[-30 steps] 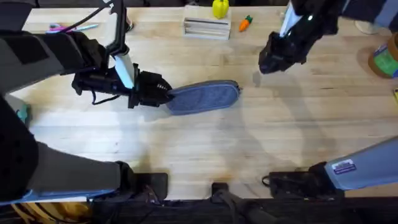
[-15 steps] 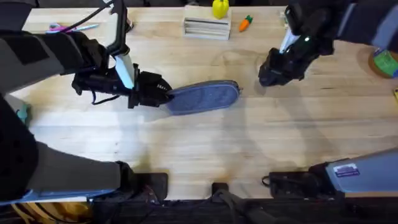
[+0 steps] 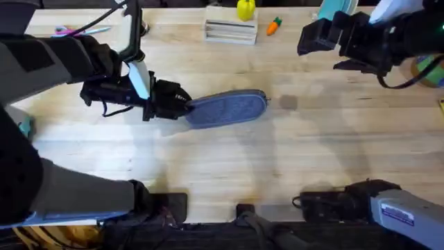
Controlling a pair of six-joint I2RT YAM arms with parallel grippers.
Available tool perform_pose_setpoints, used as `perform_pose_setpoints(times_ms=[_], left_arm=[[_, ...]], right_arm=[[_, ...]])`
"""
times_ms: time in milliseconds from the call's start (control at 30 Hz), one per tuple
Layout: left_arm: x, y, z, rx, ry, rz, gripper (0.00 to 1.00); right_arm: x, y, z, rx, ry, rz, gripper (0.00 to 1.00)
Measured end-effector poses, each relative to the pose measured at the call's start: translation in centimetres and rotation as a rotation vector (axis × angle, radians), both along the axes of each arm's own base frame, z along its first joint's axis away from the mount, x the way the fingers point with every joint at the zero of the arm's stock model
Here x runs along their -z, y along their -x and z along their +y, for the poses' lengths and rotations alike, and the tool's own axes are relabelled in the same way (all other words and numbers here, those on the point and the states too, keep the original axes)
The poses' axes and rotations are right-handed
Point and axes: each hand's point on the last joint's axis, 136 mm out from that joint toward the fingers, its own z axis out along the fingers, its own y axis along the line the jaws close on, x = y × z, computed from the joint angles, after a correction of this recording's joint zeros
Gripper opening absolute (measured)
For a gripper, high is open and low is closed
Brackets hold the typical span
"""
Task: Unzip the bag, pick up the pens from the table one at a time and place them inside, then zip the bag closed.
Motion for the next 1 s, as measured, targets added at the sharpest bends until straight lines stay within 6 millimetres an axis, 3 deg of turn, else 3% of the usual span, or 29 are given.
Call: perform_pose_setpoints(times_ms=[67, 100, 267, 300, 800, 1000], left_arm=[[0.0, 0.0, 0.0, 0.001, 0.0, 0.0, 0.042], [0.0, 0.0, 0.0, 0.001, 0.0, -0.002, 0.116], [-0.4, 0.0, -0.2, -0.005, 0.025, 0.001, 0.908], [-0.4, 0.0, -0.2, -0.006, 0.025, 0.006, 0.965], [-0.5, 0.0, 0.2, -0.007, -0.009, -0.014, 0.995], [-4.2, 0.0, 1.2, -0.002, -0.123, -0.114, 0.996]], right_arm=[[0.0, 0.0, 0.0, 0.0, 0.0, 0.001, 0.996], [0.0, 0.0, 0.0, 0.0, 0.0, 0.001, 0.996], [0.0, 0.0, 0.0, -0.001, 0.001, 0.001, 0.997], [0.0, 0.0, 0.0, -0.001, 0.001, 0.001, 0.997], [-0.2, 0.2, 0.1, -0.083, 0.053, -0.026, 0.997], [-2.3, 1.3, 0.4, -0.175, 0.104, -0.115, 0.997]])
